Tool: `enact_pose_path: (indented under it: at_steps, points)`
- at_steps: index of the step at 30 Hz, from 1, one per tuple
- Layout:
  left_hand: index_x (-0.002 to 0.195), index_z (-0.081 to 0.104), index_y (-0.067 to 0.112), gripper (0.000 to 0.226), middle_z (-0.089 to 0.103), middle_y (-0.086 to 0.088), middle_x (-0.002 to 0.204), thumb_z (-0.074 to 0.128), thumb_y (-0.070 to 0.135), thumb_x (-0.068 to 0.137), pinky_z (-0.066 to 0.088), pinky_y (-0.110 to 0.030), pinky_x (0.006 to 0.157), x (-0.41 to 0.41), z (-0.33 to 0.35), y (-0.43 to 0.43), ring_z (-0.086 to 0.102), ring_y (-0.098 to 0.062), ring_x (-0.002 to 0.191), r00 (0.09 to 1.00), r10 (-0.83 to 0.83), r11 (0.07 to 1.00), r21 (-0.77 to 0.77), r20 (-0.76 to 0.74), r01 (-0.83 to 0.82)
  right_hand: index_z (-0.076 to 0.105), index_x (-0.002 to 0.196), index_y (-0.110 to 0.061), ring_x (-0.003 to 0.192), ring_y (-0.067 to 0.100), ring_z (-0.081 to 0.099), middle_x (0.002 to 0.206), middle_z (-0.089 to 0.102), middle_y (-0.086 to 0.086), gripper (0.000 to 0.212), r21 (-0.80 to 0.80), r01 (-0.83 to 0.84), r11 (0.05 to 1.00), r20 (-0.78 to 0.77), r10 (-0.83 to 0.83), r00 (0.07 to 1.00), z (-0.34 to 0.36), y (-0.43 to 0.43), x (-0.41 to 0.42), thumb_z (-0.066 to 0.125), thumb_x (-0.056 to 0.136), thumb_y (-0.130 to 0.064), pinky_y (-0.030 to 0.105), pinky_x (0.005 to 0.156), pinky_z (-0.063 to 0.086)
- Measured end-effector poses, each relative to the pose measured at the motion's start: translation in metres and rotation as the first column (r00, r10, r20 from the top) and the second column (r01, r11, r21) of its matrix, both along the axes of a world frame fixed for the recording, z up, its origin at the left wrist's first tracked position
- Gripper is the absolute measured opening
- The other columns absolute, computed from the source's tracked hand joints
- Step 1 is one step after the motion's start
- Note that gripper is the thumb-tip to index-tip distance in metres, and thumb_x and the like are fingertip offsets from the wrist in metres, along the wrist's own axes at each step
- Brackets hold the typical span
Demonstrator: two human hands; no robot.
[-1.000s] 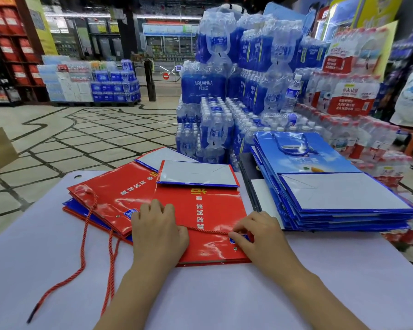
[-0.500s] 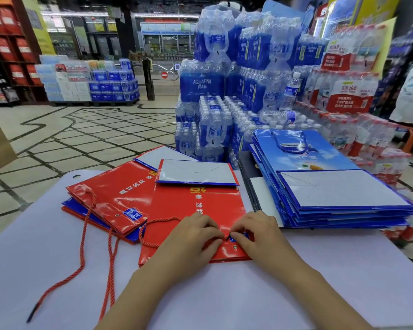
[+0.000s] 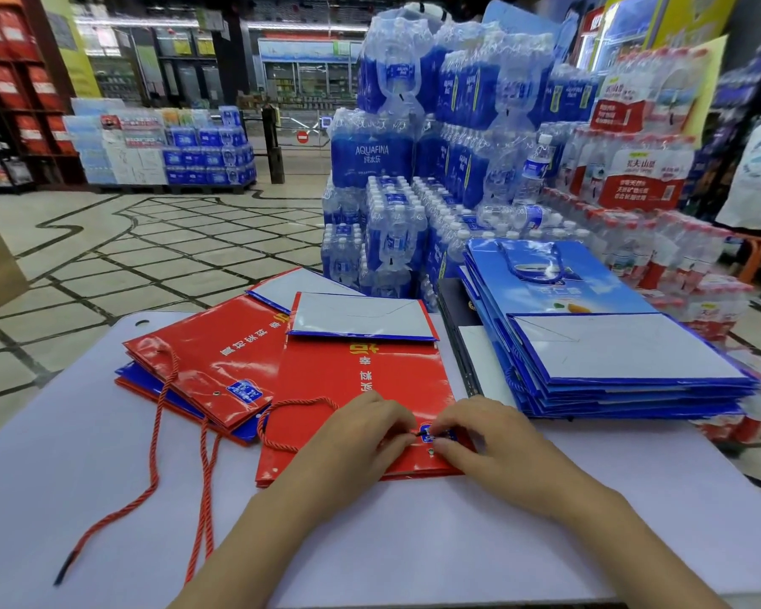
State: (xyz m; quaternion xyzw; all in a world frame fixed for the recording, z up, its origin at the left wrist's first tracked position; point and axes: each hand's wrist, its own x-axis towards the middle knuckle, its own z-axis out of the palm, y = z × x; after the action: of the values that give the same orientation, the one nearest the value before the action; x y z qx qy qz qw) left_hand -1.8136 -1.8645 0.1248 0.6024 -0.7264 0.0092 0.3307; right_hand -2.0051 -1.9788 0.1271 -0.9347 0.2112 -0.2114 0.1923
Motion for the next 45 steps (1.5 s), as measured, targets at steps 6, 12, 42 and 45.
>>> enact_pose_path:
  at_steps: [6, 12, 42, 45]
  points:
    - [0.1, 0.07, 0.016, 0.019, 0.063, 0.006, 0.093, 0.054, 0.025, 0.093, 0.043, -0.02, 0.081, -0.001, -0.003, -0.004, 0.053, -0.013, 0.09, 0.992, -0.085, 0.992, -0.082, 0.097, 0.093, 0.07, 0.117, -0.028, 0.123, -0.022, 0.038, 0.124, 0.059, -0.028, 0.036, 0.071, -0.089, 0.994, 0.033, 0.087, 0.996, -0.005, -0.004, -0.024, 0.073, 0.084, -0.042, 0.002, 0.107, 0.019]
    - [0.097, 0.07, 0.015, 0.022, 0.063, 0.002, 0.089, 0.048, 0.018, 0.094, 0.043, -0.028, 0.075, -0.007, -0.004, -0.009, 0.051, -0.017, 0.085, 0.968, -0.136, 0.986, -0.067, 0.212, 0.153, 0.071, 0.115, -0.035, 0.131, -0.014, 0.038, 0.122, 0.061, -0.032, 0.034, 0.119, -0.046, 0.992, 0.106, 0.034, 0.994, -0.018, -0.009, -0.026, 0.074, 0.083, -0.044, 0.009, 0.109, 0.027]
    - [0.099, 0.068, 0.015, 0.019, 0.06, 0.0, 0.091, 0.05, 0.018, 0.094, 0.038, -0.029, 0.079, -0.001, 0.021, -0.028, 0.044, -0.014, 0.087, 0.952, -0.16, 0.983, 0.135, 0.261, 0.128, 0.076, 0.101, -0.018, 0.085, 0.003, 0.067, 0.092, 0.074, -0.011, 0.031, -0.241, -0.034, 0.97, 0.266, 0.1, 0.959, -0.012, -0.001, -0.023, 0.057, 0.095, -0.042, 0.029, 0.075, 0.056]
    - [0.101, 0.069, 0.014, 0.018, 0.061, -0.001, 0.094, 0.051, 0.018, 0.096, 0.039, -0.026, 0.08, -0.002, 0.023, -0.028, 0.046, -0.015, 0.09, 0.95, -0.161, 0.979, 0.165, 0.266, 0.12, 0.076, 0.099, -0.017, 0.082, 0.007, 0.068, 0.09, 0.074, -0.01, 0.029, -0.246, -0.031, 0.969, 0.279, 0.101, 0.955, -0.014, -0.002, -0.023, 0.059, 0.095, -0.04, 0.031, 0.074, 0.056]
